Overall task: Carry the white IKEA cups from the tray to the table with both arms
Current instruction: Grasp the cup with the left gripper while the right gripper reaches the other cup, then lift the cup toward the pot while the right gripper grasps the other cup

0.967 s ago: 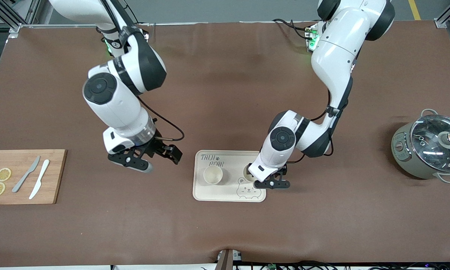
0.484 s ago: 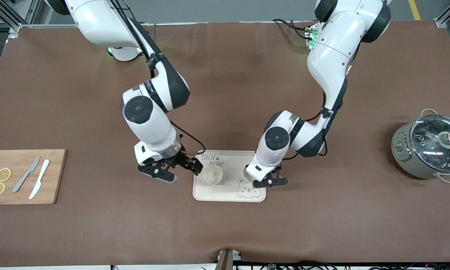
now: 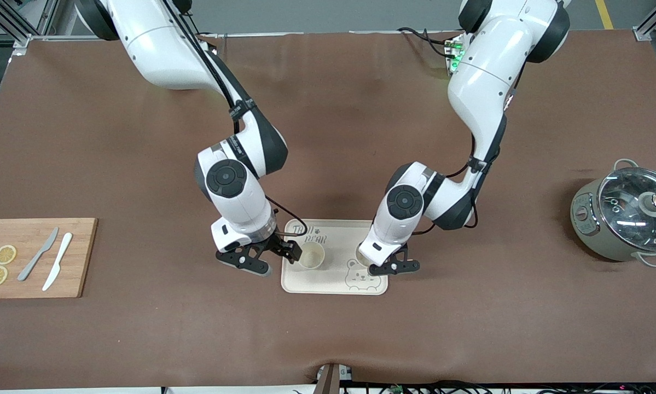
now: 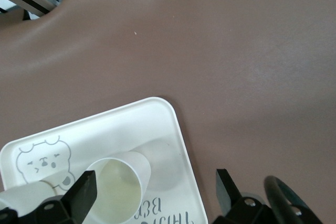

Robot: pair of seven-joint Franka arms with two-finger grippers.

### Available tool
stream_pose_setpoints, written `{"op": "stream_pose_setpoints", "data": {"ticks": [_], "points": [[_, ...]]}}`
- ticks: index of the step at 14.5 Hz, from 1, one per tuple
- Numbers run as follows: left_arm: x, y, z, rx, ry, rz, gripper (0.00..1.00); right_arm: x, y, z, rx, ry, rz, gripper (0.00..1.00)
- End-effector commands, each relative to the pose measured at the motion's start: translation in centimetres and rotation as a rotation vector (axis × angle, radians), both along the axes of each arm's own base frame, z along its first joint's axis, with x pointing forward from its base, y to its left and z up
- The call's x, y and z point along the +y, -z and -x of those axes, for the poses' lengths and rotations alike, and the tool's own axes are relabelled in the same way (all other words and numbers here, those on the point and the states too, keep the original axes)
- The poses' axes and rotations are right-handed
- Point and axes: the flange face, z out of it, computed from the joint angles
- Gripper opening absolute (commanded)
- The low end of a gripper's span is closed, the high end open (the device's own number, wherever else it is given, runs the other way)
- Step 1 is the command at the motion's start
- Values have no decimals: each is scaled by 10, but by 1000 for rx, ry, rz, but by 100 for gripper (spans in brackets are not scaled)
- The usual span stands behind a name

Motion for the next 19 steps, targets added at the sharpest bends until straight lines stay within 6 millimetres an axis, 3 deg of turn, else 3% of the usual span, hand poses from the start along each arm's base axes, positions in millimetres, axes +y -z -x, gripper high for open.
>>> {"op": "stream_pose_setpoints", "data": {"ticks": [1, 5, 7, 9, 12, 15, 19], "points": [[12, -35, -2, 15, -20, -70, 0, 8, 13, -3, -15, 5, 16, 100], [27, -80, 9, 52, -28, -110, 0, 19, 33, 1, -17, 4, 7, 100], [45, -105, 18, 67, -33, -128, 0, 28, 44, 4, -29, 5, -4, 100], [86, -135, 37, 78, -8, -129, 0, 33, 51, 6, -31, -1, -5, 100], [146, -164, 69, 95, 71, -106, 0, 37, 58, 11, -22, -8, 1, 100], [196, -158, 101, 54, 122, -89, 0, 38, 61, 13, -15, -9, 1, 100], [248, -122, 141, -3, 195, -52, 0, 47, 69, 20, -2, -22, 6, 100]]}}
